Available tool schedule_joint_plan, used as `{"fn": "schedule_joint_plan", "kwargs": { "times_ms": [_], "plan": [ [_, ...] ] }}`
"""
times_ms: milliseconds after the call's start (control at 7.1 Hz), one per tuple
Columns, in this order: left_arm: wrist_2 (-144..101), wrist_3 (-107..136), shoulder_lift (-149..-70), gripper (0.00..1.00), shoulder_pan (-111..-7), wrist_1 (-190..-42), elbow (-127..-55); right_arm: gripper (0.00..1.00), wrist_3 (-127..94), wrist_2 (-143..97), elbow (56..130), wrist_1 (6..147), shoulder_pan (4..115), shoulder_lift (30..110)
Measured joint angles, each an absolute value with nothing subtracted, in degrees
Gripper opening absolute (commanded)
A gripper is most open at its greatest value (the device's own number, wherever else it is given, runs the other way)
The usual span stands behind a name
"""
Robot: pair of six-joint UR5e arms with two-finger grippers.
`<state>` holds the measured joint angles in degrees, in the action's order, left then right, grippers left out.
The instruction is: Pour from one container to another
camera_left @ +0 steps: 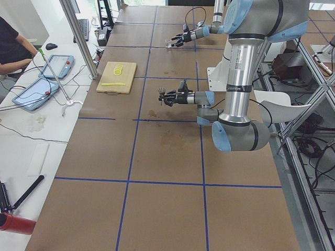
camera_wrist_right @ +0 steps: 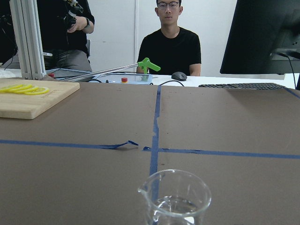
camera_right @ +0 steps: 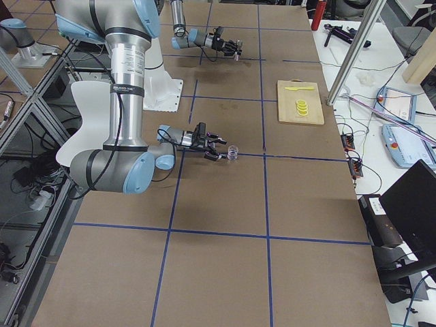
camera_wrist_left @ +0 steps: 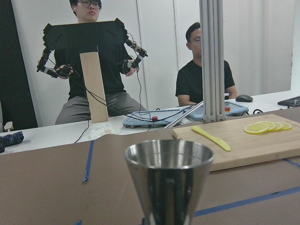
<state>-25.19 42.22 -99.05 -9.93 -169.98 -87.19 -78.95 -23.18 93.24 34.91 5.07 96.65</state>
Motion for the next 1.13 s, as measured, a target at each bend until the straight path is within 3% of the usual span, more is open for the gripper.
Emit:
{"fn": "schedule_joint_plan", "kwargs": {
  "times_ms": [1127],
  "plan": [
    [-25.1,42.4,-99.0,0.00,-10.0,-170.0,-86.8,0.88,-78.4,-25.9,89.2,34.9,7.5,94.0]
  ]
}}
